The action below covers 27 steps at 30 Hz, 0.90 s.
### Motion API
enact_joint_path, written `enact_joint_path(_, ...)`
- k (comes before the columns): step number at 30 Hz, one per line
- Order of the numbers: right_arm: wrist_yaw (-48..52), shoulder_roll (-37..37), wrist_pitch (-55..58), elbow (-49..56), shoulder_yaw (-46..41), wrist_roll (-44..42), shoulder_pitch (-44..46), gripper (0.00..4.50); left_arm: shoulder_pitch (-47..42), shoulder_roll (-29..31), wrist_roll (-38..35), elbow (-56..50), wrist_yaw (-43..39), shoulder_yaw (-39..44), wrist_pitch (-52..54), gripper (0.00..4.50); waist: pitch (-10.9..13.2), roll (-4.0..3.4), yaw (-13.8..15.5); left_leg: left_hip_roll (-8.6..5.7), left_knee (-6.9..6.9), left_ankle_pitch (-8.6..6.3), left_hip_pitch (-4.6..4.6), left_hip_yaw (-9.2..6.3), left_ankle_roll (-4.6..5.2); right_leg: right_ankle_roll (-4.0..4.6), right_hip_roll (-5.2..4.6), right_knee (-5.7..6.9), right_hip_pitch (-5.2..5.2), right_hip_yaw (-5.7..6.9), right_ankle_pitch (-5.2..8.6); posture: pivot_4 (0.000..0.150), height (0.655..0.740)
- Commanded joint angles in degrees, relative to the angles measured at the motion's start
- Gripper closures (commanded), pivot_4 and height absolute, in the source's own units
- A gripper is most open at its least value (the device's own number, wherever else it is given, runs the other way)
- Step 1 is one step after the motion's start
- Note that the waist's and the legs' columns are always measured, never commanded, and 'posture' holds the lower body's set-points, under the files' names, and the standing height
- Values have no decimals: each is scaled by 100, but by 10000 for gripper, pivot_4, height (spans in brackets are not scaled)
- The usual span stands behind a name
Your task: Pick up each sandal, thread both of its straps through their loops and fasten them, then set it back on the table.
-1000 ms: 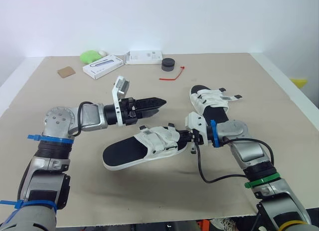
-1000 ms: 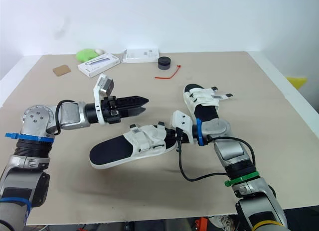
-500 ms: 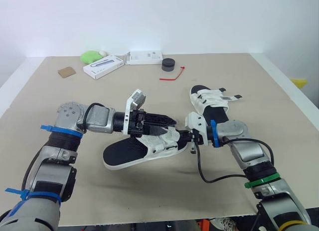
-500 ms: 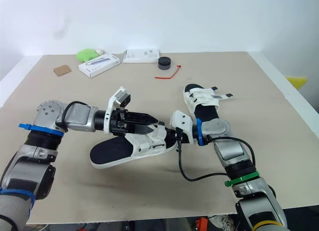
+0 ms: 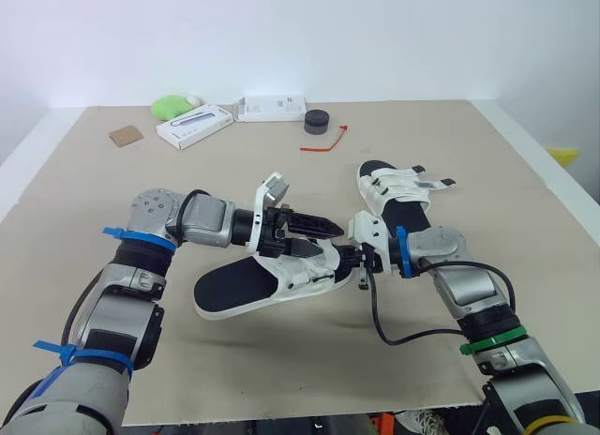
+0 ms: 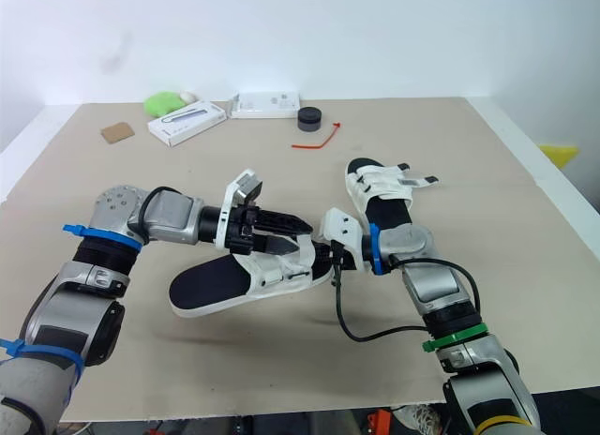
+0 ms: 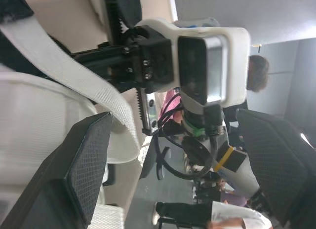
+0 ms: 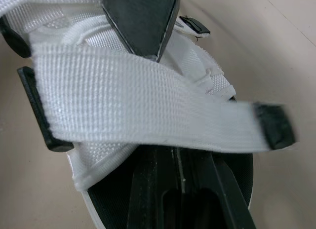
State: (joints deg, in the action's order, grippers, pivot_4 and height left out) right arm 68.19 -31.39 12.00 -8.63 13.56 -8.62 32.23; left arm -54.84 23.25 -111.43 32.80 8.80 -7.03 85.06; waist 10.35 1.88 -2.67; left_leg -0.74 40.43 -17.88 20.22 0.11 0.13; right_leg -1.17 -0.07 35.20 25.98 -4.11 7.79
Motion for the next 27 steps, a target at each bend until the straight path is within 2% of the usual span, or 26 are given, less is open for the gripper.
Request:
enact_joint_path(1,-18,-27,-18,166,-1,-7,-59,45000,-149,-127,-157,144,146,68,80,3582,0,0,0,-2,0,0,0,0,0,-1,-2,0,0,0,0,1500,7400)
enact_joint_path(11,-32,-34,3,196,9,-20,-76,45000,-405,-490,-157,987,505,478,210,3582,-1,1,0,-7,0,1,1,-2,-1,-3,-4,-1,-2,1,0,1500,7400)
enact_joint_path(27,-44,-27,22,174,5,-19,-50,45000,-297,-1019,-157,916,1126,990,-72,3582,-1,2,3,-15,0,6,2,-3,-10,-13,-12,-2,-2,0,-1,1500,7400)
